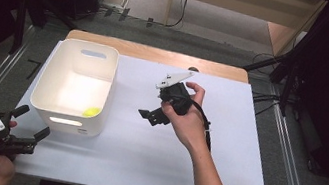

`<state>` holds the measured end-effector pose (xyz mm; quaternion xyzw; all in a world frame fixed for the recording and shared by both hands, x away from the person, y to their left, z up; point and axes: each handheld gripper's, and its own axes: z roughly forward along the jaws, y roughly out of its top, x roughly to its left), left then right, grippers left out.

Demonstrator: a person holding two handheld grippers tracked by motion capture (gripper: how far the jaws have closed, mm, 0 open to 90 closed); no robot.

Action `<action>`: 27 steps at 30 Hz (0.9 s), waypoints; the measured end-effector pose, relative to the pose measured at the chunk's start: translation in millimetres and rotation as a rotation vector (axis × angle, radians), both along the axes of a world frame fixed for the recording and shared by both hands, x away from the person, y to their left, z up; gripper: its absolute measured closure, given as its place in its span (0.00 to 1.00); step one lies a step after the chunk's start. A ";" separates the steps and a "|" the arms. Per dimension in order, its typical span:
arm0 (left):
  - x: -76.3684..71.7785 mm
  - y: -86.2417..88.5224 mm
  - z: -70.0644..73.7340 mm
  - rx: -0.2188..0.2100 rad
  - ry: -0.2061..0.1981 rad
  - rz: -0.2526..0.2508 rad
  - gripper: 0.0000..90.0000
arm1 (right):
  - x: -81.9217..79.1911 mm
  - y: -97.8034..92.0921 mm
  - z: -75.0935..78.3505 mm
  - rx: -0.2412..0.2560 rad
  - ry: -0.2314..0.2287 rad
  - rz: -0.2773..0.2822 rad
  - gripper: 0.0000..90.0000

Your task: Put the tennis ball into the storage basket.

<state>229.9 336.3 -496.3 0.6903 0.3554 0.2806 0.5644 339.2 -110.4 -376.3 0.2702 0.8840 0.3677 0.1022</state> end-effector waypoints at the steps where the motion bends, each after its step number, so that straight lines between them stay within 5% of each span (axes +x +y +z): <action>1: 0.0 0.0 0.0 0.000 0.000 0.000 0.00 | -1.0 -2.6 -0.9 0.007 -0.001 -0.009 0.00; 27: -0.3 -0.4 -0.2 0.006 -0.001 0.002 0.00 | -30.0 -82.1 -35.2 0.094 -0.023 -0.153 0.00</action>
